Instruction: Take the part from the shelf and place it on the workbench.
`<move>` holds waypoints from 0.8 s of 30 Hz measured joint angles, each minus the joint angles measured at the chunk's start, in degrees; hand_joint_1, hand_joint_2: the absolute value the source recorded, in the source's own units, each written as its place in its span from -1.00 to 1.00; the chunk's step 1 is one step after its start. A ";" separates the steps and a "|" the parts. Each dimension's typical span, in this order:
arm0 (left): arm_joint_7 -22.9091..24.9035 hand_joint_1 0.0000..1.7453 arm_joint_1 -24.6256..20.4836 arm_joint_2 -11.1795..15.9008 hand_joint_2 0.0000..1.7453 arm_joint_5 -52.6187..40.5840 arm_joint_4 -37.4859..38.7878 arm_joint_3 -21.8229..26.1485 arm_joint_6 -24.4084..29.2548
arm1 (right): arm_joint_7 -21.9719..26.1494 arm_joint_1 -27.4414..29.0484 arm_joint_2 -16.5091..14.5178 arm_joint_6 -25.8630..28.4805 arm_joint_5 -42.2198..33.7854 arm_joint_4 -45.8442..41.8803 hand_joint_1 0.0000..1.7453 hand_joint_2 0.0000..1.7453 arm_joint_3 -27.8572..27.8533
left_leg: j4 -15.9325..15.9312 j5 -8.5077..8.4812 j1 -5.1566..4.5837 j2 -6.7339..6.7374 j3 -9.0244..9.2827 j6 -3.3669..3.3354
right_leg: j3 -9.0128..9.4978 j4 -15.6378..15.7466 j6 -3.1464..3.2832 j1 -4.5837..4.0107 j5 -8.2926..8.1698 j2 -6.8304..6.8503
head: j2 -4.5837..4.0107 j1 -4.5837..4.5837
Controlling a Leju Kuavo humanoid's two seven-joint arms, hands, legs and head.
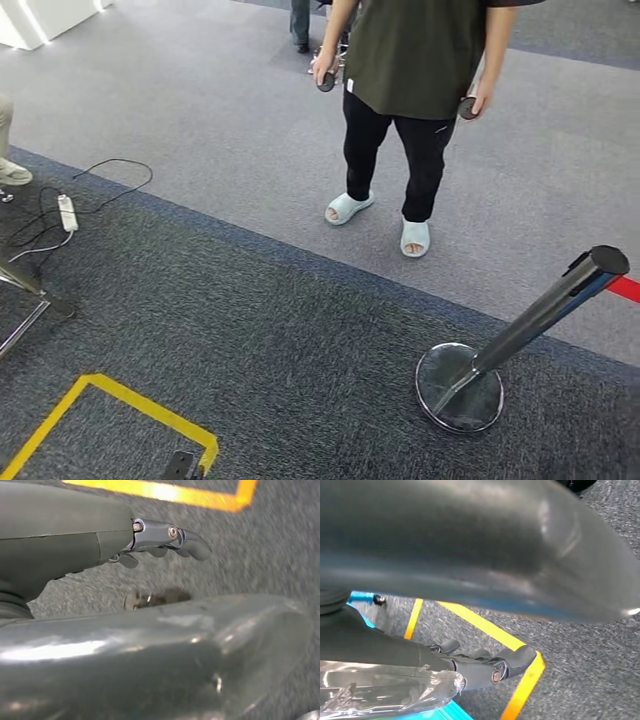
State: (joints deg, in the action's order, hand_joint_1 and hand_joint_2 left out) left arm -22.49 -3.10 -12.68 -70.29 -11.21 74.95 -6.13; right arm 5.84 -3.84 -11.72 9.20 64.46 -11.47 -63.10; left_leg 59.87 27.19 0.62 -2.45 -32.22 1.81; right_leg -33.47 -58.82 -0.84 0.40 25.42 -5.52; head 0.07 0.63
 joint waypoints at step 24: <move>0.81 -1.00 -0.27 -0.20 -1.00 -1.74 0.00 0.02 1.28 | -0.36 0.74 0.04 -0.40 -0.68 0.00 -1.00 -1.00 -0.15 | 8.73 7.48 -0.29 3.39 -2.71 0.50 | -0.25 0.33 0.40 0.10 -0.20 4.59 | 0.00 -0.28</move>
State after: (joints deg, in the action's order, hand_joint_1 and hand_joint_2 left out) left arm -21.68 -3.38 -12.87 -72.04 -11.21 74.97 -4.85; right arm 5.49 -3.10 -11.67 8.80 63.78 -11.47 -63.25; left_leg 68.60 34.67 0.33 0.94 -34.93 2.31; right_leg -33.72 -58.49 -0.44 0.50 25.22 -0.93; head 0.07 0.34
